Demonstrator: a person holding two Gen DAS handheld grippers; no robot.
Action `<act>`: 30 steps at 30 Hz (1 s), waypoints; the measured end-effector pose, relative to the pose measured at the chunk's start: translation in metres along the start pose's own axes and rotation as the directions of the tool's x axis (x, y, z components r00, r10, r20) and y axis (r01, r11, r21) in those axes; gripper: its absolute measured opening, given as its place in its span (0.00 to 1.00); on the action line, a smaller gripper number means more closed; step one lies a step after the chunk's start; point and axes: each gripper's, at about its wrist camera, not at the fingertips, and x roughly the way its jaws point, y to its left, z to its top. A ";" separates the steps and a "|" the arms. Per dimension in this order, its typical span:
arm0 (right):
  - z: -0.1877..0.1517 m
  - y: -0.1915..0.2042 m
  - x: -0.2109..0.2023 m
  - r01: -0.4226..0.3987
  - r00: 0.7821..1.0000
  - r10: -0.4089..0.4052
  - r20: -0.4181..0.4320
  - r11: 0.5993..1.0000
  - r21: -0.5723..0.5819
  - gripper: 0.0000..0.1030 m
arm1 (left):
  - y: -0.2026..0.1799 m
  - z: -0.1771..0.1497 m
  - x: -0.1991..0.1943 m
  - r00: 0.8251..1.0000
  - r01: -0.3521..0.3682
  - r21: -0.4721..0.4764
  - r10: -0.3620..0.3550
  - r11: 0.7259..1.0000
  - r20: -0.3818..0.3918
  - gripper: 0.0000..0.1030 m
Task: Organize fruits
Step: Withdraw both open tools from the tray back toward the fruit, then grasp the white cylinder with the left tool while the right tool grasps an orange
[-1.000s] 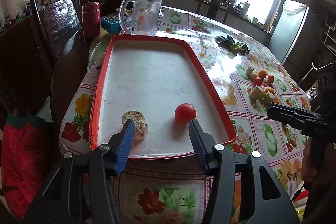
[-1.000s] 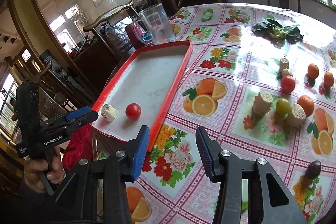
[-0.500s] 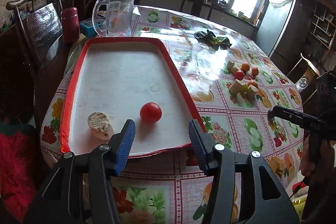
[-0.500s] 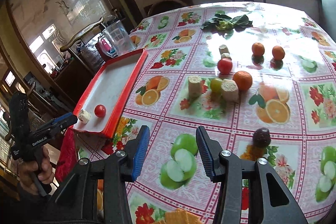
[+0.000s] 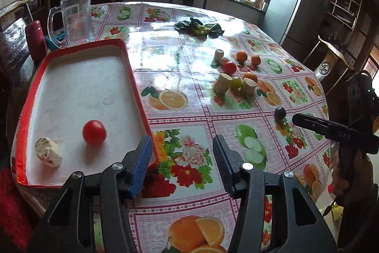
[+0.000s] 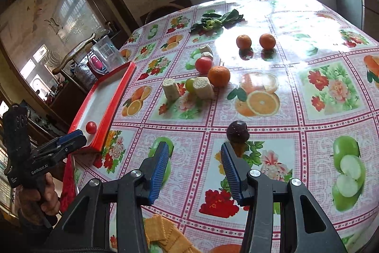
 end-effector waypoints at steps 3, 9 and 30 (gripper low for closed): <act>-0.002 -0.008 -0.002 0.003 1.000 -0.003 0.004 1.000 0.012 0.47 | -0.010 0.002 0.008 1.000 0.015 0.011 -0.014 1.000 -0.015 0.50; -0.003 -0.022 0.001 0.003 1.000 -0.003 0.005 0.999 0.042 0.47 | -0.023 0.001 0.016 0.999 0.021 0.033 -0.020 0.999 -0.040 0.50; 0.007 -0.046 0.011 0.015 1.000 -0.015 -0.006 0.997 0.076 0.47 | -0.043 0.016 0.051 0.995 0.060 0.058 -0.055 0.997 -0.084 0.50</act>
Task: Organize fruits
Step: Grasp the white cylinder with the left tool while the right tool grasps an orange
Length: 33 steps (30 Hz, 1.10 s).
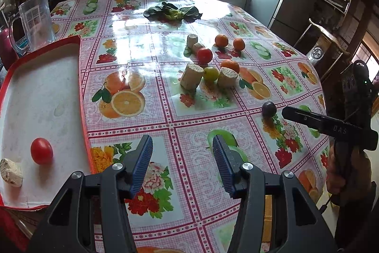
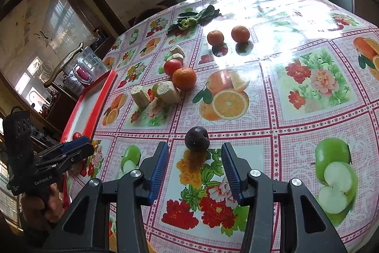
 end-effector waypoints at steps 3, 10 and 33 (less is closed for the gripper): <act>0.006 0.000 0.005 0.005 1.000 -0.005 -0.003 1.000 -0.007 0.47 | -0.003 0.008 0.010 1.000 0.009 0.009 -0.009 1.000 -0.008 0.50; 0.024 0.001 0.022 -0.004 1.000 0.004 -0.010 1.000 -0.022 0.47 | -0.014 0.028 0.037 0.999 0.021 0.040 -0.020 0.999 -0.033 0.50; 0.155 -0.054 0.114 0.266 0.963 -0.265 0.043 0.964 -0.016 0.44 | -0.013 0.080 0.105 0.998 0.045 0.055 -0.043 0.997 -0.035 0.47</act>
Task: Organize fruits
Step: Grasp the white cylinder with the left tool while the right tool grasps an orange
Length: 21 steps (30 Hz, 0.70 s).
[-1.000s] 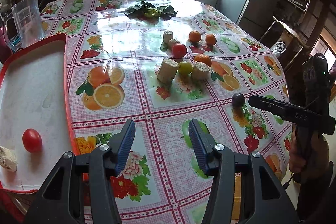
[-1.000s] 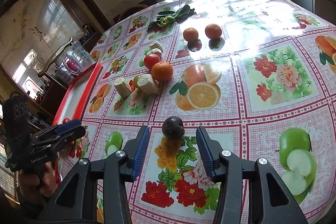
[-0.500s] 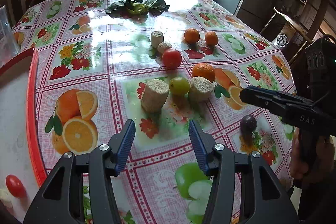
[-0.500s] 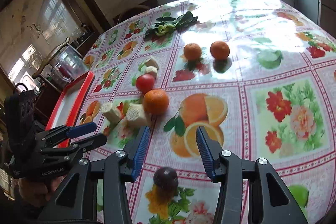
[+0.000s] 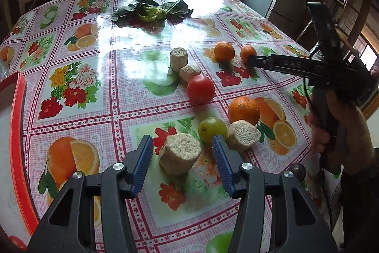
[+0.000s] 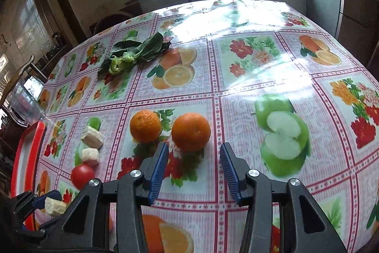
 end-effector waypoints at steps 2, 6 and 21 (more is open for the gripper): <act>0.005 0.002 0.006 0.009 1.000 -0.009 0.013 1.000 -0.020 0.42 | 0.002 0.002 0.000 1.000 0.026 -0.010 -0.026 1.000 0.009 0.41; 0.004 0.006 0.005 -0.018 1.000 0.018 0.010 1.000 -0.019 0.33 | 0.001 0.000 -0.001 0.999 0.043 0.003 -0.043 0.999 0.015 0.30; -0.070 0.030 -0.082 -0.175 0.983 0.176 0.051 0.984 -0.026 0.32 | 0.005 -0.021 -0.033 0.999 0.027 -0.011 -0.026 1.000 0.045 0.25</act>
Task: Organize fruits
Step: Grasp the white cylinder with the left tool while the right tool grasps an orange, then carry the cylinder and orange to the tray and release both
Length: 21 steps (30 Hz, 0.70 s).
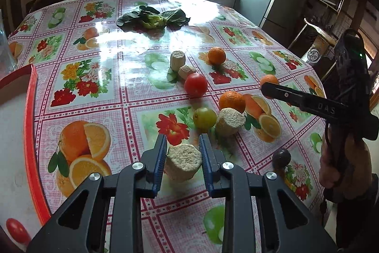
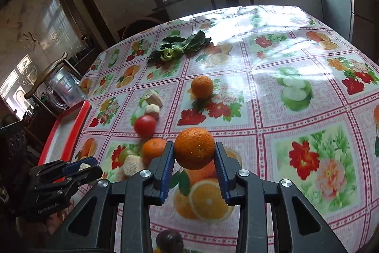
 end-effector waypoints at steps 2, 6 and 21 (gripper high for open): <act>-0.008 0.006 -0.009 -0.008 1.000 0.008 0.001 1.000 -0.008 0.32 | 0.001 -0.004 -0.003 1.000 0.001 -0.007 -0.001 1.000 -0.004 0.23; -0.021 0.015 -0.026 -0.025 1.000 0.025 0.006 1.000 -0.013 0.32 | 0.002 -0.014 -0.008 1.000 0.007 -0.008 -0.007 1.000 -0.006 0.23; -0.039 0.022 -0.067 -0.015 0.999 0.014 0.037 1.000 0.014 0.32 | 0.006 -0.029 -0.035 0.998 0.047 -0.032 -0.046 0.998 0.038 0.23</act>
